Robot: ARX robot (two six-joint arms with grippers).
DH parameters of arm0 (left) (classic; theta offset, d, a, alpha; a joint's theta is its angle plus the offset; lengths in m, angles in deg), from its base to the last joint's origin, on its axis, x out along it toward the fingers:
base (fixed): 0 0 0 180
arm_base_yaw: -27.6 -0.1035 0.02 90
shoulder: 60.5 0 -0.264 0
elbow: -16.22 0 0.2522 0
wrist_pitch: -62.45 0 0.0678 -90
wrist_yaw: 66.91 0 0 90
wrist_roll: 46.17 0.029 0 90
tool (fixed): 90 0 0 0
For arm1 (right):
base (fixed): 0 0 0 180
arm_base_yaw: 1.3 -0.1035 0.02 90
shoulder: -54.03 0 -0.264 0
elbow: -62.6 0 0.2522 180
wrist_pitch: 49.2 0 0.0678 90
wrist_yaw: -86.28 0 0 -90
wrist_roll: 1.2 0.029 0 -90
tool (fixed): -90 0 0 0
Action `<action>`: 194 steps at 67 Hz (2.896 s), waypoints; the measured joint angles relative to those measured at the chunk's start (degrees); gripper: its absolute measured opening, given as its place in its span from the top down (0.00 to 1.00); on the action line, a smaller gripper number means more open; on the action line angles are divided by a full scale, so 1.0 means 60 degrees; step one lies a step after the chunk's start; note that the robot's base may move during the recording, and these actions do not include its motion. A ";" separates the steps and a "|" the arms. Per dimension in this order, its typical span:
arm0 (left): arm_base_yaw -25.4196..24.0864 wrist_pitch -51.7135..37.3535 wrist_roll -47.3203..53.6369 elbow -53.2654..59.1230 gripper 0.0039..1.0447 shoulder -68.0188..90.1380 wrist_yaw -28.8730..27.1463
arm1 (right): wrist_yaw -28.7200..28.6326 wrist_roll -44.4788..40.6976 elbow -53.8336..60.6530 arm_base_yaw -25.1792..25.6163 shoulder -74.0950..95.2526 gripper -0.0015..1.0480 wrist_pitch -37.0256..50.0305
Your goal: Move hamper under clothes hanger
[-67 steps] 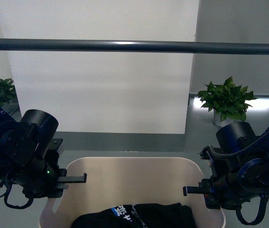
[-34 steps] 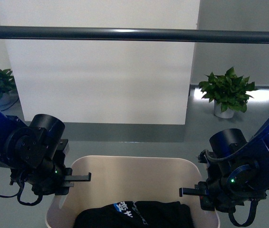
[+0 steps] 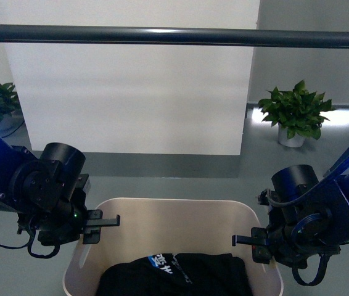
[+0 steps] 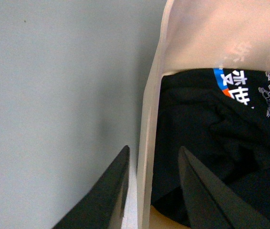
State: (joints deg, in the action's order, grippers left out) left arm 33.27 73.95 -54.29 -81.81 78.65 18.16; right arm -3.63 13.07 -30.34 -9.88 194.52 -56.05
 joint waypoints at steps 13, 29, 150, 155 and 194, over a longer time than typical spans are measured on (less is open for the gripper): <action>0.0015 -0.0025 -0.0124 0.0466 0.37 -0.1395 0.0361 | -0.0135 0.0270 0.0495 0.0106 -0.1217 0.45 0.0076; 0.0036 -0.0397 0.0073 0.1042 0.05 -0.4054 0.0499 | -0.0204 0.0226 0.0922 0.0295 -0.3705 0.13 -0.0033; -0.0936 -0.6426 0.1271 1.3147 0.97 -1.5409 0.0823 | 0.0004 -0.2368 1.2466 0.1417 -1.5169 0.98 0.6233; -0.0936 -0.6178 0.1275 1.3274 0.97 -1.5799 0.0827 | 0.0004 -0.2368 1.2757 0.1417 -1.5245 0.98 0.6608; -0.0936 -0.3982 0.1297 1.3876 0.97 -1.8822 0.0823 | 0.0000 -0.2368 1.3143 0.1417 -1.8954 0.98 0.3275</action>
State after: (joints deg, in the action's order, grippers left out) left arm 27.66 50.06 -46.51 1.44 -34.28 23.10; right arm -3.63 -1.14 48.52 -1.38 80.80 -36.40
